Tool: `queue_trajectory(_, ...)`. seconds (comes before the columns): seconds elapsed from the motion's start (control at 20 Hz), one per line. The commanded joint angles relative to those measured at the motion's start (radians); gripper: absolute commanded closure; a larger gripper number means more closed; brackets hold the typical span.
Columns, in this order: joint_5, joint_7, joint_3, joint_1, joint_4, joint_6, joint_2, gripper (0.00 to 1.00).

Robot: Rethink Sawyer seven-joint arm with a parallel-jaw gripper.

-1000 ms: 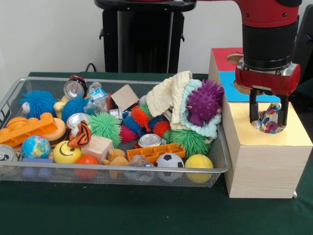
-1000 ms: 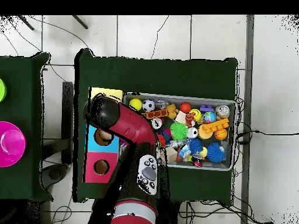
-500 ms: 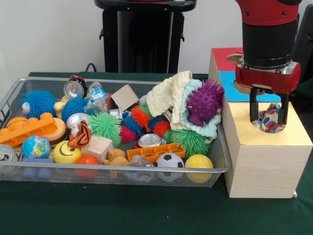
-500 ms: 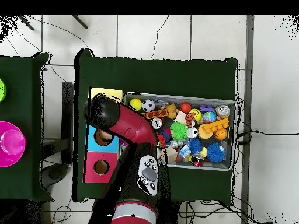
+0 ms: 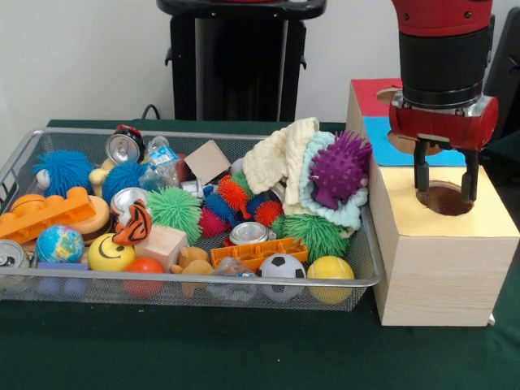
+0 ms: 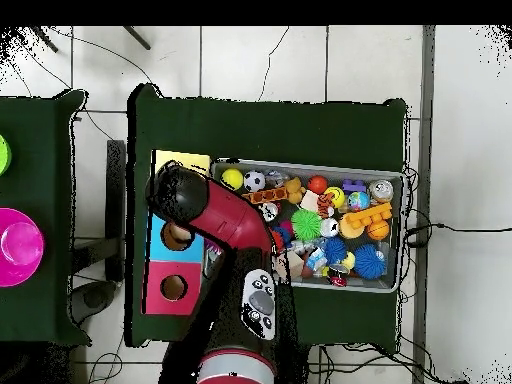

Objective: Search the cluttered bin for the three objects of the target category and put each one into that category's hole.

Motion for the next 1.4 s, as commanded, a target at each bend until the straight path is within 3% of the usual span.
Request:
queue_trajectory(0.05, -0.072, 0.122, -0.029, -0.071, 0.18, 0.107, -0.068, 0.0)
queue_trajectory(0.5, -0.065, 0.112, 0.018, -0.1, 0.201, 0.054, -0.064, 0.0)
queue_trajectory(0.65, -0.047, 0.094, 0.086, -0.142, 0.225, -0.041, -0.053, 0.0)
queue_trajectory(0.8, -0.058, 0.089, 0.097, -0.155, 0.233, -0.061, -0.051, 0.0)
queue_trajectory(0.95, -0.106, 0.088, 0.037, -0.14, 0.207, -0.005, -0.061, 0.0)
queue_trajectory(1.15, -0.238, 0.015, -0.066, -0.144, 0.179, 0.038, -0.092, 0.0)
queue_trajectory(1.4, -0.319, -0.043, -0.036, -0.235, 0.21, 0.031, -0.13, 0.0)
